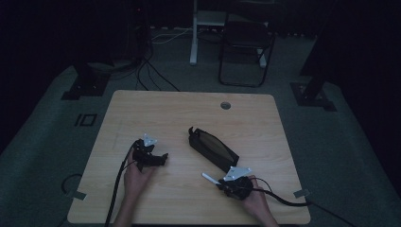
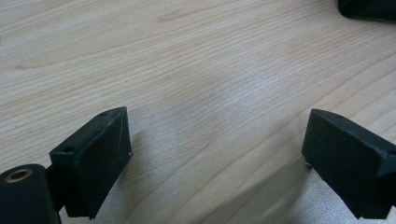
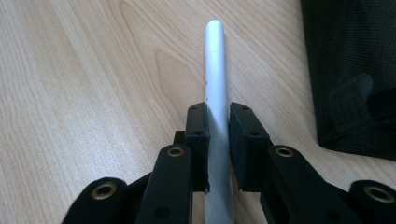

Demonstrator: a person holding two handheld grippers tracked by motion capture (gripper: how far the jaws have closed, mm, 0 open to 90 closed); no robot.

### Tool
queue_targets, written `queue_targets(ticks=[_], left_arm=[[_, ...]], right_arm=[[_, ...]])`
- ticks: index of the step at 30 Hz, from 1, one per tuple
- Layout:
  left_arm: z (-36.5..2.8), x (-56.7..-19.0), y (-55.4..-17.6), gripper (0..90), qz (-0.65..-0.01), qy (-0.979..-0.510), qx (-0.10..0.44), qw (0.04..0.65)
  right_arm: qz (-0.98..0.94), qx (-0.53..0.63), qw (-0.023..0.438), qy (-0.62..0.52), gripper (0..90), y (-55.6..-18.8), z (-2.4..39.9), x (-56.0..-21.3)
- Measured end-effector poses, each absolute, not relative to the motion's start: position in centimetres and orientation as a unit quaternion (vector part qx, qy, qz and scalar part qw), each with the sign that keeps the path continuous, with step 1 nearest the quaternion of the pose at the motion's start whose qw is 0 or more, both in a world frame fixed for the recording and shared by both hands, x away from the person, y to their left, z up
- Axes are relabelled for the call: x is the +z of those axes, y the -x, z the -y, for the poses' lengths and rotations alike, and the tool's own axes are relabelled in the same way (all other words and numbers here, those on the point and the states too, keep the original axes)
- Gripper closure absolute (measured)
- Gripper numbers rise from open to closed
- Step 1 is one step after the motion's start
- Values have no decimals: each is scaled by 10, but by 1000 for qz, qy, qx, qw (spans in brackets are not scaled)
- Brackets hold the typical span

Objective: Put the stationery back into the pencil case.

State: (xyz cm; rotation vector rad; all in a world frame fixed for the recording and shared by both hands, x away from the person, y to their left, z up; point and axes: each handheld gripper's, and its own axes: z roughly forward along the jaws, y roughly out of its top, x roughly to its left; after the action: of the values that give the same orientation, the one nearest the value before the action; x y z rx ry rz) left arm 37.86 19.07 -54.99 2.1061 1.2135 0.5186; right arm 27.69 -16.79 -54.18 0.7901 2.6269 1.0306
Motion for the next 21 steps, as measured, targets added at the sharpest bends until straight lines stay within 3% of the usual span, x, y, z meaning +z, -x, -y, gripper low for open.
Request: queue_targets(ticks=[21], left_arm=[[-191,-550,-379,83,-462,-802,197,322]], right_arm=[[-887,357,111,-270,790,-273,171,-535]])
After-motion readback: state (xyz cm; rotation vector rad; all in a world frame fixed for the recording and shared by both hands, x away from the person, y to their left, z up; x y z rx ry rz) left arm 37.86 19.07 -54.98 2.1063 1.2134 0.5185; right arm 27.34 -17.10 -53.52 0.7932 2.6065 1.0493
